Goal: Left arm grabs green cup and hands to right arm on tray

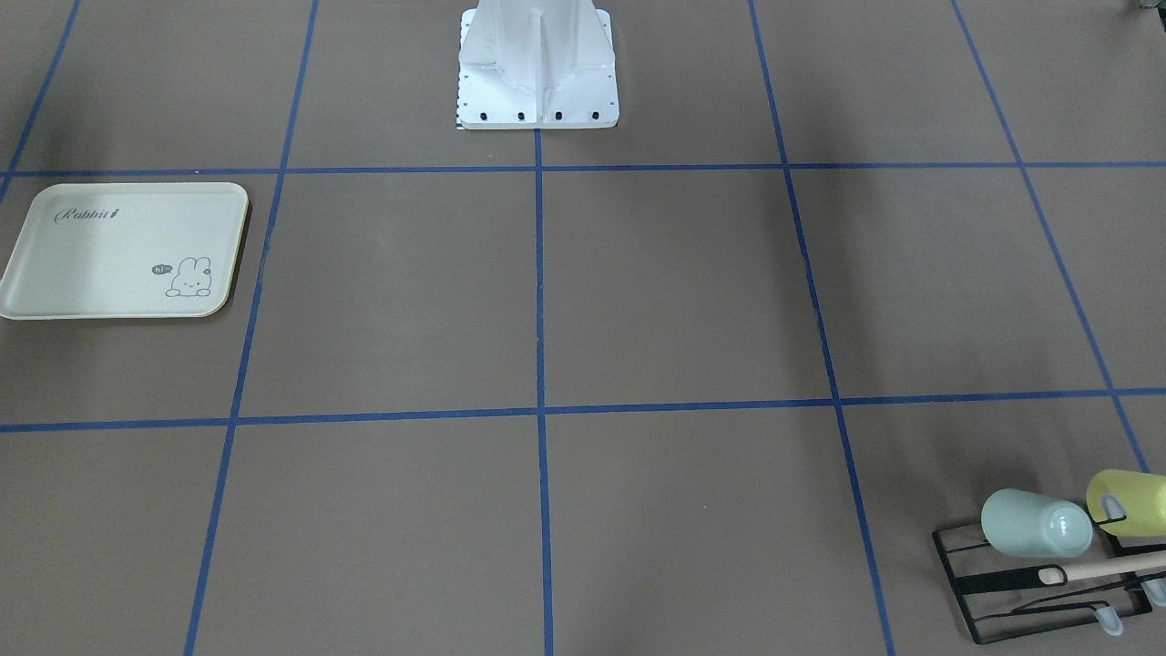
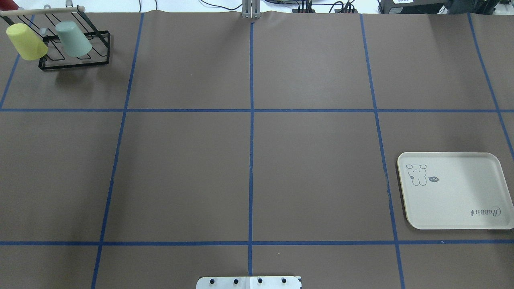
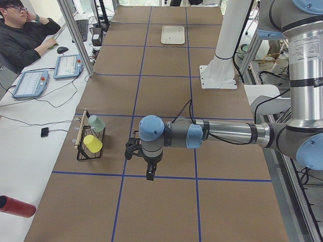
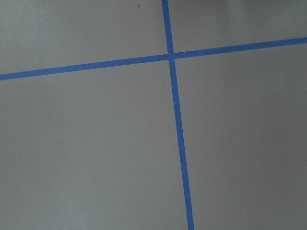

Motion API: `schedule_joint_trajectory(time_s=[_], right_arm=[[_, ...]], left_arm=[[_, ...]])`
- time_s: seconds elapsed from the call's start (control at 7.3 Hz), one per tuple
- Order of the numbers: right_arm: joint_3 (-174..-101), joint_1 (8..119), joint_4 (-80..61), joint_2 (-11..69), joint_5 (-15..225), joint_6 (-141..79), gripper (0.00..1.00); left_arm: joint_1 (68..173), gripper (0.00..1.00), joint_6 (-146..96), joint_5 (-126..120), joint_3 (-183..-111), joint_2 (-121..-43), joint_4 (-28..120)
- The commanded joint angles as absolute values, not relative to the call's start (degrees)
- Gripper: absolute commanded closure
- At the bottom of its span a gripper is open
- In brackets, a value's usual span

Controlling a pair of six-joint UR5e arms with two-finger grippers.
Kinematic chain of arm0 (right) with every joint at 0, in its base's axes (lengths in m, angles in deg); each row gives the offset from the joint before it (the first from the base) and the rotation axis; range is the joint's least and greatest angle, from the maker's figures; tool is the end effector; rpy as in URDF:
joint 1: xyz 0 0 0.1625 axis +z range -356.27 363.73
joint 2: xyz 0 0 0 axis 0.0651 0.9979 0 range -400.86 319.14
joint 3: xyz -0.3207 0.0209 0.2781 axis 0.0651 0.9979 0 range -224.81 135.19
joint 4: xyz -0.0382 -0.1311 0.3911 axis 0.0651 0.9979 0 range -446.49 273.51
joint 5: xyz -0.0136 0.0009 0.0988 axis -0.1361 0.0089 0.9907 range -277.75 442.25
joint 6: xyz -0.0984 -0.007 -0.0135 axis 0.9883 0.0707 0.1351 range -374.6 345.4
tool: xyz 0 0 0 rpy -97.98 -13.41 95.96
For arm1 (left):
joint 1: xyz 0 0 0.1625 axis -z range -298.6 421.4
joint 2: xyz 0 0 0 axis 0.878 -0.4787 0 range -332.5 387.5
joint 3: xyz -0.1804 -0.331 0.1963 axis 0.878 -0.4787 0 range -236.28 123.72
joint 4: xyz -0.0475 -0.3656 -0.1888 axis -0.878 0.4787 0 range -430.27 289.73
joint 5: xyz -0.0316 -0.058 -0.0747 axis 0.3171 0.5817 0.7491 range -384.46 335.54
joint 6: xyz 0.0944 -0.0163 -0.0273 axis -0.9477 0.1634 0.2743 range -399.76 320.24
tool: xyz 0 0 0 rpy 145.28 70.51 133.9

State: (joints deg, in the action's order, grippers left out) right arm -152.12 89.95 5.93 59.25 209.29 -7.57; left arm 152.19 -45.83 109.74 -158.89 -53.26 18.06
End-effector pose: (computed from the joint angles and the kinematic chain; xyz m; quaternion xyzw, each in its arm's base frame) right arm 0.0455 -0.4243 0.6026 0.0486 -0.3162 -0.1025 0.9419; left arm -0.0698 -0.4242 0.6274 0.0362 0.3747 0.0482 0.9252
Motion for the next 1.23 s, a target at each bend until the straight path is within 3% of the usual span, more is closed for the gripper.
schedule_joint_trajectory(time_s=[0.0, 0.68, 1.1], right_arm=[[-152.82, 89.95, 5.79, 59.24, 209.95, -7.66, 0.0], [-152.3, 90.04, -12.99, 58.72, 209.25, -8.1, 0.0], [-151.68, 90.04, -13.1, 58.01, 209.6, -13.01, 0.0]], left_arm=[[152.19, 0.0, -45.83, 109.84, -160.24, -53.27, 18.06], [152.19, 0.0, -45.21, 109.75, -162.45, -60.1, 22.94], [151.84, 0.0, -45.04, 108.87, -153.87, -71.94, 32.38]])
